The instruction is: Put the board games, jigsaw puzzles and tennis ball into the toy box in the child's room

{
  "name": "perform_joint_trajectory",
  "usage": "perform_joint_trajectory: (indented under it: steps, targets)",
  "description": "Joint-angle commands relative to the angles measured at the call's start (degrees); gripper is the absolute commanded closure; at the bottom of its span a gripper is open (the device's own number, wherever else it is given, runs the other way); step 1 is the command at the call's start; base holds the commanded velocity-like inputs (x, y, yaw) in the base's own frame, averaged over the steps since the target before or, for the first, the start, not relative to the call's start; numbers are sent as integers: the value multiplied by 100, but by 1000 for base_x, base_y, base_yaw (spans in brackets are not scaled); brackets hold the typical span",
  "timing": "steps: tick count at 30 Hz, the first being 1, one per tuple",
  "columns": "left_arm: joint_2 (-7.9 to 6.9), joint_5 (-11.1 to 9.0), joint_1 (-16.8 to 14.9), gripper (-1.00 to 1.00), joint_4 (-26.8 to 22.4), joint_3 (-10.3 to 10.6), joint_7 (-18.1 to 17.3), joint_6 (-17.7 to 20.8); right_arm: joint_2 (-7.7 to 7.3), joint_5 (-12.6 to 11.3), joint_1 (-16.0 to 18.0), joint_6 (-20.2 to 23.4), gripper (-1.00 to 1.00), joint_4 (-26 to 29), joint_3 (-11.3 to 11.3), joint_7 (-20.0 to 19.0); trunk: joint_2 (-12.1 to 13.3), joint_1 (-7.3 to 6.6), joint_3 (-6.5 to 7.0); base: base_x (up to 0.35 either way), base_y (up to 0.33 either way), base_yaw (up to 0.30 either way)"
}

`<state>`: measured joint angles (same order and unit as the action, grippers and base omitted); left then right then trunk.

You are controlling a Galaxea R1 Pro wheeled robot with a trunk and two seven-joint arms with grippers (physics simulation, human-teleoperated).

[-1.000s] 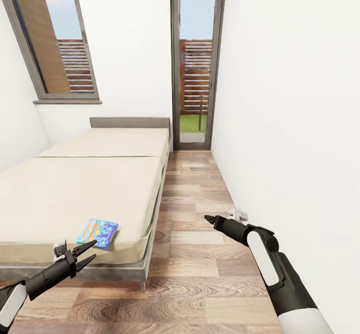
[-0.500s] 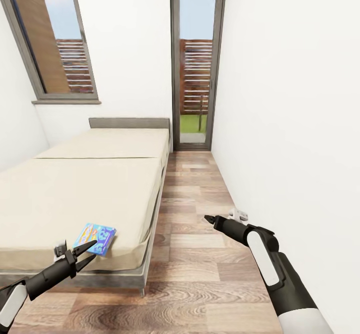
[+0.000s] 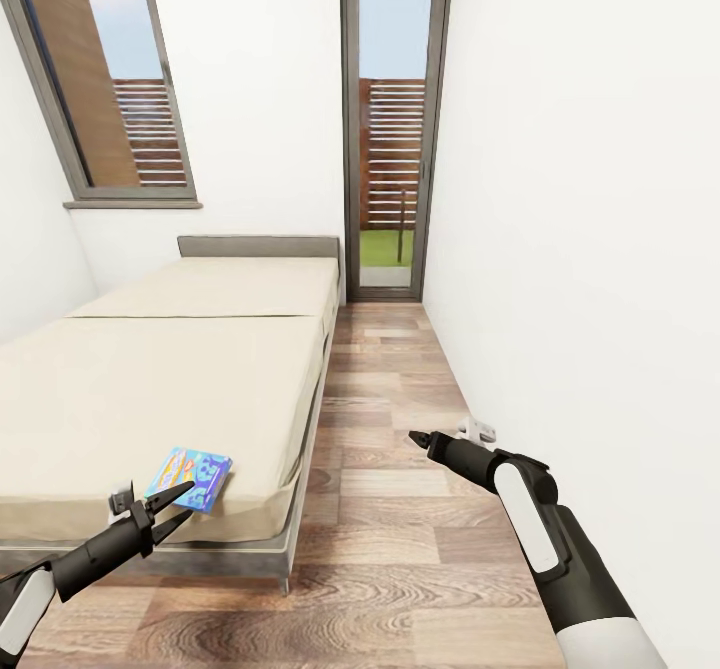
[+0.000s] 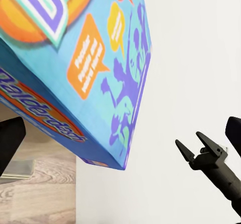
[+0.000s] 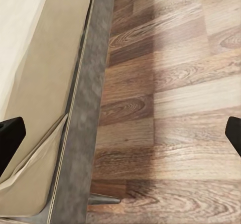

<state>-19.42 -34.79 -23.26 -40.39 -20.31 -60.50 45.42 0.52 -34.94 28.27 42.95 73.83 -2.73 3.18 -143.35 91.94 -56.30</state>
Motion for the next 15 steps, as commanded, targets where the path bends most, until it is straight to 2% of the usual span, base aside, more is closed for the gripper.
perform_joint_trajectory:
  steps: [1,15]
  targets:
    - [-1,-19,-3,-100,0,-2,-5,36,1,-39,3,20,-100,6,0,33,-2,-1,-6,0,0,0]
    - [0,-19,-3,-100,3,-2,-5,37,1,-39,3,20,-100,5,0,32,-2,-1,-6,0,0,0]
